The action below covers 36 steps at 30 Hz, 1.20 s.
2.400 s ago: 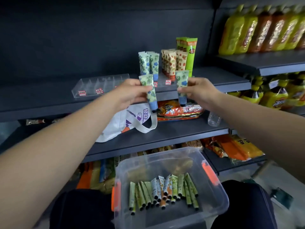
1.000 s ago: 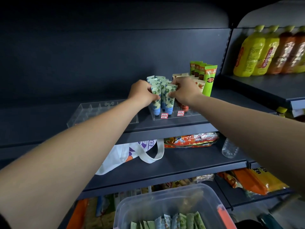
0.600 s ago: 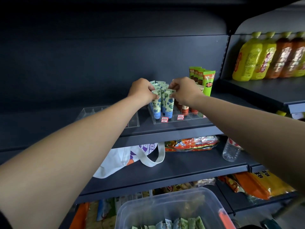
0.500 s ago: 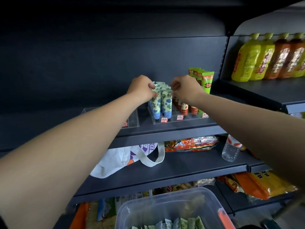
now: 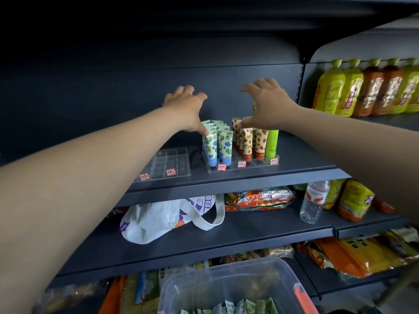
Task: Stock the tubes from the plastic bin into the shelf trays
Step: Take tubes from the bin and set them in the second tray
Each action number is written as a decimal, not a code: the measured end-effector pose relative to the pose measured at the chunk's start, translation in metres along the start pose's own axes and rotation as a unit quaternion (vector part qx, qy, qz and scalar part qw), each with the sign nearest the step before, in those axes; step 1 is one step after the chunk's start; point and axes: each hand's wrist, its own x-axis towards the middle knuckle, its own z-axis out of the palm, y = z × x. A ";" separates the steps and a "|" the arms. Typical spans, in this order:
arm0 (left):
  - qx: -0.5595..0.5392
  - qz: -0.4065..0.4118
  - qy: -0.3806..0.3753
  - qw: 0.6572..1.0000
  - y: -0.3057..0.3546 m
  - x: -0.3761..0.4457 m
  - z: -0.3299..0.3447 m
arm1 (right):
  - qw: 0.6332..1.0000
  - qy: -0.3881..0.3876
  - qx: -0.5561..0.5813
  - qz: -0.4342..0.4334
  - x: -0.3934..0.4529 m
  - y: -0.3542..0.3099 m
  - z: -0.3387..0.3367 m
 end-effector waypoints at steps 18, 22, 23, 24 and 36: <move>-0.176 0.061 0.039 0.982 0.043 -0.159 0.147 | 0.993 -0.012 0.102 -0.052 -0.171 -0.015 0.121; -0.177 0.056 -0.039 0.982 0.050 -0.189 0.206 | 0.989 -0.083 0.106 -0.055 -0.214 -0.019 0.167; -0.179 0.048 -0.059 0.981 0.050 -0.195 0.220 | 0.987 -0.107 0.106 -0.048 -0.224 -0.021 0.178; -0.184 0.037 -0.076 0.979 0.050 -0.201 0.233 | 0.985 -0.130 0.105 -0.040 -0.233 -0.021 0.188; -0.256 -0.067 -0.276 0.924 0.087 -0.258 0.361 | 0.929 -0.308 0.169 0.112 -0.323 -0.013 0.294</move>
